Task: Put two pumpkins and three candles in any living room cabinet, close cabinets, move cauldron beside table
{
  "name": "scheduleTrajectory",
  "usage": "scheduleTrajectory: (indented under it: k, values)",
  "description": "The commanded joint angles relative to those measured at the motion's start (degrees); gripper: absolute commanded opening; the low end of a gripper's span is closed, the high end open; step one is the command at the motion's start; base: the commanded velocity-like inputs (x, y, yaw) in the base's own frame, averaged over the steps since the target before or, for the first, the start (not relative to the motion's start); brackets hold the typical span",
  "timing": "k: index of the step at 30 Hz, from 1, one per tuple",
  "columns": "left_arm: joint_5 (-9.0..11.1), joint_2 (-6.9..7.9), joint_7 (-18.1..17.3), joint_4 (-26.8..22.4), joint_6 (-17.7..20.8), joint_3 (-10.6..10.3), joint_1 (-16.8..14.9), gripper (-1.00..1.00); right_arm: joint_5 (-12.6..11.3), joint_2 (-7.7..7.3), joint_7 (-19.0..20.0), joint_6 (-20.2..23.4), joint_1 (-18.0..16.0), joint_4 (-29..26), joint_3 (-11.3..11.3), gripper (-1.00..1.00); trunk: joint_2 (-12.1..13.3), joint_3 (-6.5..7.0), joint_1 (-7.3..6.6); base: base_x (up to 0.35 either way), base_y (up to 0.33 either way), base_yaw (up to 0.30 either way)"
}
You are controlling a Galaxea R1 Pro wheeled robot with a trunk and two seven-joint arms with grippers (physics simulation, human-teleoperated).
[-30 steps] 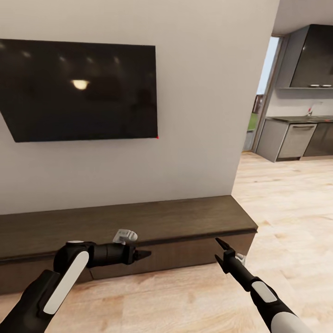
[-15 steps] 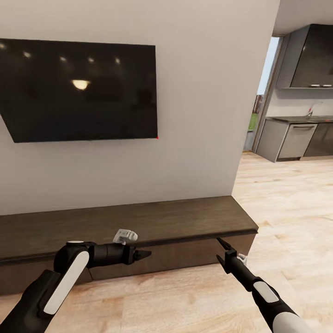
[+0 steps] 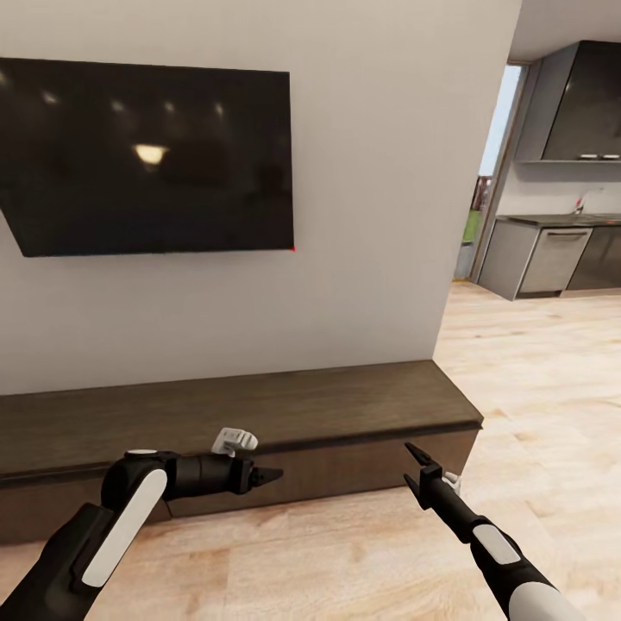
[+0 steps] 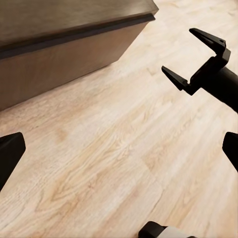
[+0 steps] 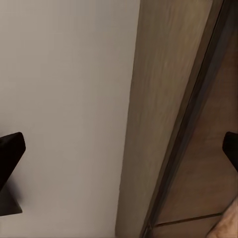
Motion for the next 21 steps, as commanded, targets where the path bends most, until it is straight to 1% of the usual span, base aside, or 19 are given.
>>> scheduleTrajectory:
  k: [1, 9, 21]
  values:
    - [-0.4, 0.03, -0.4, 0.0, 0.1, 0.0, 0.0, 1.0, -0.3, 0.04, 0.1, 0.4, 0.0, -0.2, -0.2, 1.0, -0.4, -0.24, 0.22, 0.0, 0.0, 0.0]
    - [-0.4, 0.04, -0.4, 0.0, 0.0, -0.1, 0.0, 1.0, -0.2, 0.18, 0.2, -1.3, 0.0, -0.6, -0.3, 1.0, -3.6, -1.67, 1.98, 0.0, 0.0, 0.0]
    - [-0.4, 0.04, -0.4, 0.0, -0.1, -0.1, 0.0, 1.0, -0.2, 0.17, 0.1, -1.6, 0.1, -0.6, -0.4, 1.0, -8.5, -3.83, 4.61, 0.0, 0.0, 0.0]
